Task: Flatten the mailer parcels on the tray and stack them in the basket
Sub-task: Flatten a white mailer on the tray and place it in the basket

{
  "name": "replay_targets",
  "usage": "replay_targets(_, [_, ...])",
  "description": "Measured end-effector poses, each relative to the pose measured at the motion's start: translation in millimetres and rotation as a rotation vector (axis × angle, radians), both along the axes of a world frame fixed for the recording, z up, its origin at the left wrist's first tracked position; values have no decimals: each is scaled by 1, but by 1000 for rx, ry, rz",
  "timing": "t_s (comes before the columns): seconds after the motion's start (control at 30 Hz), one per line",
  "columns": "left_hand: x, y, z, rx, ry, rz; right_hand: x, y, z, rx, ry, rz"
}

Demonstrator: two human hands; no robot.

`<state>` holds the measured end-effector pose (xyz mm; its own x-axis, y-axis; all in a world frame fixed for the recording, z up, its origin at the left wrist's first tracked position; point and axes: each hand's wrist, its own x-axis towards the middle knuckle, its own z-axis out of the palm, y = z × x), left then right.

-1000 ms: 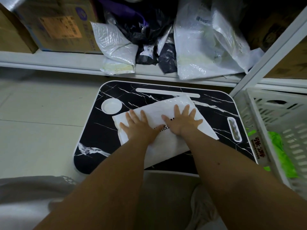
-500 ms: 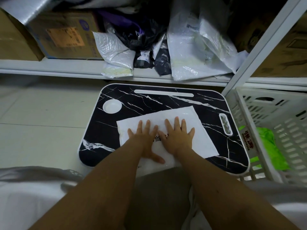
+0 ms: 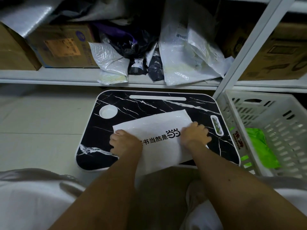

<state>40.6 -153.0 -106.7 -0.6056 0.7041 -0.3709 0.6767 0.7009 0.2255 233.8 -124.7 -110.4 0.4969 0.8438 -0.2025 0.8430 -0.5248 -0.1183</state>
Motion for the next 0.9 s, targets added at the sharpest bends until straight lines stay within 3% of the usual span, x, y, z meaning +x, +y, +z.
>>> replay_targets(0.13, [-11,-2,3,26,-161,283,22,-7,8,-110,188,-218])
replay_targets(0.2, [-13,-4,4,59,-258,299,27,-12,13,-132,347,-228])
replay_targets(0.33, [-9,-2,26,162,-292,183,34,-12,37,-72,523,-102])
replay_targets(0.53, [22,11,87,421,-156,-53,76,6,104,134,486,-76])
replay_targets(0.63, [51,25,115,514,-138,-196,112,7,135,245,497,-137])
replay_targets(0.9, [184,59,153,493,-128,-565,222,-28,161,401,534,-428])
